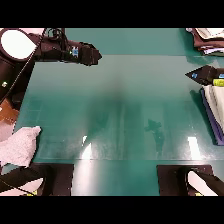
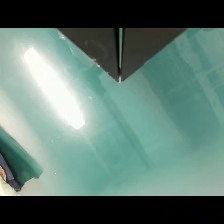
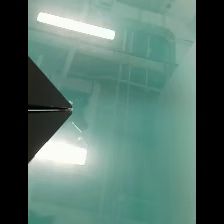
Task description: Fold the shirts.
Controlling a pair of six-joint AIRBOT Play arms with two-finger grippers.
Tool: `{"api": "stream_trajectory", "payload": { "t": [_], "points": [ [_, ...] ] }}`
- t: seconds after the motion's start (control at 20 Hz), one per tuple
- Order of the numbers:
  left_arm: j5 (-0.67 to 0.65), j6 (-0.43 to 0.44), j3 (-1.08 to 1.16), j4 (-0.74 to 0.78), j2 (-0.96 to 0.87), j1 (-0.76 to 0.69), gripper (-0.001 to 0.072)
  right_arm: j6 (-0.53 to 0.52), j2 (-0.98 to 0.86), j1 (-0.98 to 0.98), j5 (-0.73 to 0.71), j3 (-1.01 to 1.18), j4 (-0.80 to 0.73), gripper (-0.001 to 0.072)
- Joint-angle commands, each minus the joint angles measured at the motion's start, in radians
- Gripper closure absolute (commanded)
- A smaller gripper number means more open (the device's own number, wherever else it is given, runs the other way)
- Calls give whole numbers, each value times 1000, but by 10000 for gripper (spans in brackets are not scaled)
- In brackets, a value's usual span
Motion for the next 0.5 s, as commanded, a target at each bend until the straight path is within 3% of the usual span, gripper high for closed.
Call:
{"api": "stream_trajectory", "payload": {
  "t": [0.0,0.45],
  "points": [
    [0,0,0,0,0,0,682,0,0,1,2,0,0,696],
    [0,0,0,0,0,0,682,0,0,1,26,0,0,696]
  ]
}}
